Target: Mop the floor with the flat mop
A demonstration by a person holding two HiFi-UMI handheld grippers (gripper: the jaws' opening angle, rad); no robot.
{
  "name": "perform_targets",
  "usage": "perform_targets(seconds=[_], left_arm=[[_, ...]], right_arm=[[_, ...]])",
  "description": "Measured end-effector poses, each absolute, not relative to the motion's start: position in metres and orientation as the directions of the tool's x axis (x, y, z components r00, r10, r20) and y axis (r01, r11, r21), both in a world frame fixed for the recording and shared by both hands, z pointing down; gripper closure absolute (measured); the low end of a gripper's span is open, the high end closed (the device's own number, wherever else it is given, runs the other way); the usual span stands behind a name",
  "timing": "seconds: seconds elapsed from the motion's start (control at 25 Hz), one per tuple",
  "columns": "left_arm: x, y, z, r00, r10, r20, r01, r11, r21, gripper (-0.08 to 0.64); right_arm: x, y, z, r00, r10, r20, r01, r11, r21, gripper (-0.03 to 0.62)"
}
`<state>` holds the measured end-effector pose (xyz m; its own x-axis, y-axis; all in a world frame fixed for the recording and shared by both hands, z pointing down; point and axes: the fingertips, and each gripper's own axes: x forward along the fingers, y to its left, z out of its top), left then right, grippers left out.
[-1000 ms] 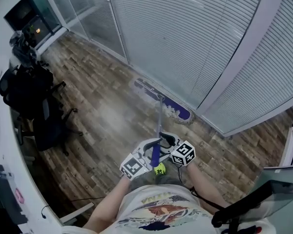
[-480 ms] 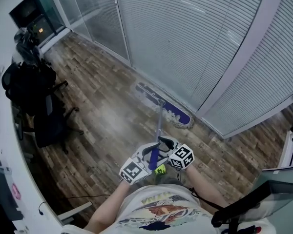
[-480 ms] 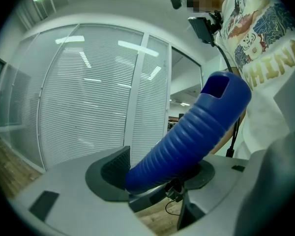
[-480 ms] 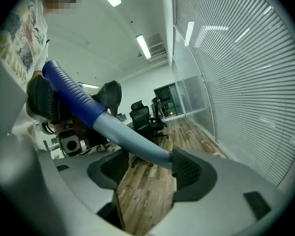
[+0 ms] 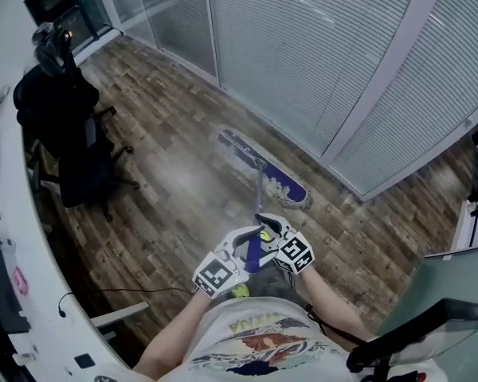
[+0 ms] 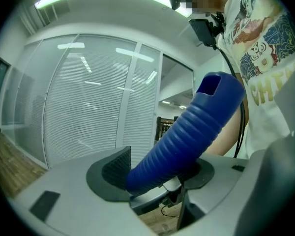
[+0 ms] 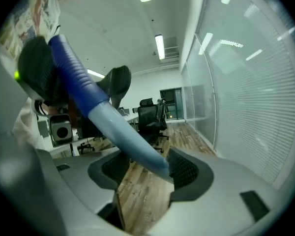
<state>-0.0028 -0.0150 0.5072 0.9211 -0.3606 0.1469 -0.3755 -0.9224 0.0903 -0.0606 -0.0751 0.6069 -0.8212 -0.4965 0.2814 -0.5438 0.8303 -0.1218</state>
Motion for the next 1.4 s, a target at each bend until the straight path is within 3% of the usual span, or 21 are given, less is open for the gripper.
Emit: perform_targets(seconds=[0.12,0.36,0.64,0.96,1.4], left_arm=[[-0.012,0.042,0.496,0.919,-0.373,0.126,-0.385,-0.918,0.092,0.304],[-0.013,0.136,0.484,0.924,-0.345,0.164,-0.359,-0.931,0.066,0.307],[0.041,0.247,0.477,0.923,-0.339,0.18,-0.352,-0.935,0.04,0.307],[0.083,0.391,0.486,0.912,-0.363,0.189,-0.368,-0.93,-0.009,0.307],[0.084,0.426,0.493,0.887,-0.446,0.117,-0.452,-0.891,0.038,0.307]], right_arm=[[-0.084,-0.025,0.599,-0.815,-0.51,0.277,-0.537,0.843,-0.029,0.363],[-0.092,0.071,0.585,-0.851,-0.456,0.26,-0.483,0.874,-0.05,0.379],[-0.044,0.184,0.577,-0.87,-0.437,0.226,-0.471,0.874,-0.121,0.379],[-0.008,0.333,0.588,-0.916,-0.338,0.218,-0.37,0.919,-0.132,0.377],[-0.009,0.376,0.604,-0.936,-0.234,0.262,-0.267,0.959,-0.096,0.377]])
